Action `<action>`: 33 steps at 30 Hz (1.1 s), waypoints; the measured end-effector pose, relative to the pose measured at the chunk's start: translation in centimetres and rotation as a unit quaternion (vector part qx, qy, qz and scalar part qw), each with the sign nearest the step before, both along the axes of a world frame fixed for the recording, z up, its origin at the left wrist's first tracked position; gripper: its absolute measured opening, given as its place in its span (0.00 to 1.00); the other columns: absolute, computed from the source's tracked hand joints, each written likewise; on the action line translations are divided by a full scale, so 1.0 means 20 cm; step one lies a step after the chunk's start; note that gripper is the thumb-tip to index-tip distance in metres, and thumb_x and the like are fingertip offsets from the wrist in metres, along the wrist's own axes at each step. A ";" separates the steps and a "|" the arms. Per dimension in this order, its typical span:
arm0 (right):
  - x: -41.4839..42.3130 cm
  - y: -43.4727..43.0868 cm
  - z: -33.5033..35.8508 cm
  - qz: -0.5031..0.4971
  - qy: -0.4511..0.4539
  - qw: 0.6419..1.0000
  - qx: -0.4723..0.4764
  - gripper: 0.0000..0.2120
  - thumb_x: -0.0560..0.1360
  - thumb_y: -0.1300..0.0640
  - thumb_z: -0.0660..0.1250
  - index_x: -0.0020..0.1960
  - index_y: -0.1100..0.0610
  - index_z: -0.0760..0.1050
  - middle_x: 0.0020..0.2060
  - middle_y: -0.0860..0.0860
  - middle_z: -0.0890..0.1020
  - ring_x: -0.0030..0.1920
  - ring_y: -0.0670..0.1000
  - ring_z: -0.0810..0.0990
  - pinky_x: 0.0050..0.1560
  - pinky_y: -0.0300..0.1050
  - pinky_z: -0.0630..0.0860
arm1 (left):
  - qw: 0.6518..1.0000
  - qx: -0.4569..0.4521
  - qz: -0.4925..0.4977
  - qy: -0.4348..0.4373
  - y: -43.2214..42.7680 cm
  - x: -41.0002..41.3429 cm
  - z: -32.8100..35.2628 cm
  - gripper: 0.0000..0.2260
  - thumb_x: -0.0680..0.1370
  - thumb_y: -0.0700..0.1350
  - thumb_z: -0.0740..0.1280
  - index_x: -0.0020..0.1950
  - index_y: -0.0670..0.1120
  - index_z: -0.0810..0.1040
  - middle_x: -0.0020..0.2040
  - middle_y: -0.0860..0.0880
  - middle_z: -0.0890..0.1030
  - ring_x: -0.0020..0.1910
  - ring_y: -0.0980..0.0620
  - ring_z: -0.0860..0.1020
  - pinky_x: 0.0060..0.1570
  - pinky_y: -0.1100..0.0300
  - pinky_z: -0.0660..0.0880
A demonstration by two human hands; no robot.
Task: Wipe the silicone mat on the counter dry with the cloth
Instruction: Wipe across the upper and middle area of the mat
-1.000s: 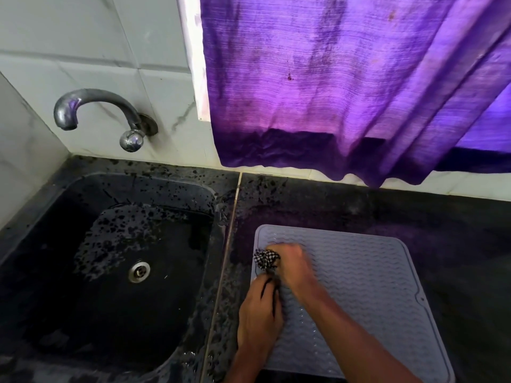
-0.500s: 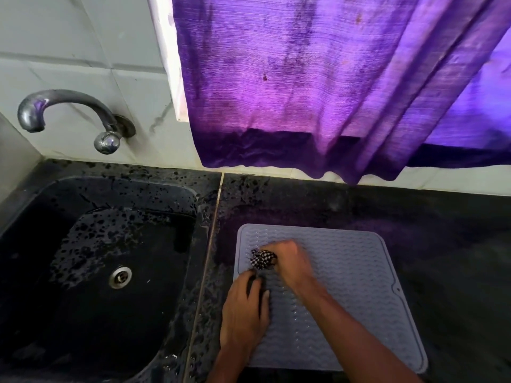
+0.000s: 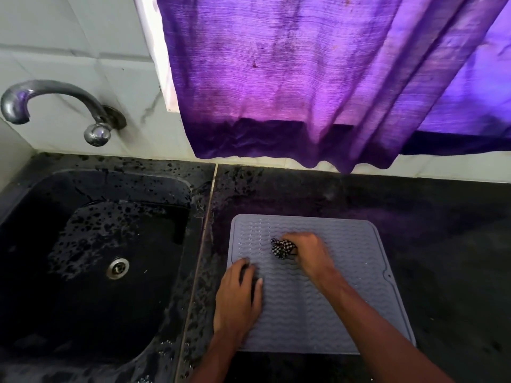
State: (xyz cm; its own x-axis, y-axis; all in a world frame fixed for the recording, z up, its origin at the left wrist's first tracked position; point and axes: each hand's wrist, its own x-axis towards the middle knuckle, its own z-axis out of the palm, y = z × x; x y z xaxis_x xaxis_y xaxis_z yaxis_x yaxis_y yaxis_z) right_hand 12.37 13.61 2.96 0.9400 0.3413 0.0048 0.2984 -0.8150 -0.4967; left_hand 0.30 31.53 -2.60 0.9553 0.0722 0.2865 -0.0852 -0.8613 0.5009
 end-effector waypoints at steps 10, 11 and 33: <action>0.04 -0.15 -0.01 -0.031 0.023 0.999 -0.006 0.23 0.64 0.60 0.71 0.56 0.42 0.80 0.48 0.43 0.85 0.50 0.46 0.82 0.50 0.43 0.78 | 0.997 0.052 -0.042 0.031 -0.01 0.00 -0.04 0.28 0.83 0.61 0.56 0.79 0.47 0.65 0.80 0.47 0.63 0.80 0.48 0.58 0.77 0.51 0.59; 0.03 -0.17 -0.01 -0.035 0.020 0.999 -0.006 0.23 0.64 0.60 0.71 0.56 0.42 0.80 0.48 0.44 0.85 0.50 0.47 0.82 0.50 0.44 0.79 | 0.996 0.061 -0.044 0.039 0.00 0.01 -0.05 0.29 0.83 0.62 0.54 0.80 0.47 0.64 0.81 0.47 0.61 0.81 0.49 0.57 0.77 0.51 0.58; 0.07 -0.47 0.02 -0.095 0.025 0.994 0.046 0.19 0.65 0.65 0.67 0.49 0.45 0.84 0.41 0.45 0.86 0.43 0.45 0.84 0.47 0.48 0.81 | 0.997 0.052 -0.045 0.026 -0.01 0.01 -0.05 0.28 0.82 0.59 0.58 0.79 0.47 0.66 0.80 0.48 0.63 0.80 0.48 0.60 0.77 0.49 0.58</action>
State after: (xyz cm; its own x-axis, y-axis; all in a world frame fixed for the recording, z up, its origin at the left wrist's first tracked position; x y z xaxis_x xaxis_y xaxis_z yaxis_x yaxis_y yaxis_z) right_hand 13.86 4.24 3.43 0.9872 0.1581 -0.0208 0.1166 -0.8049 -0.5819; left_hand 0.53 31.43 -3.51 0.9705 -0.0429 0.2372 -0.1411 -0.8988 0.4150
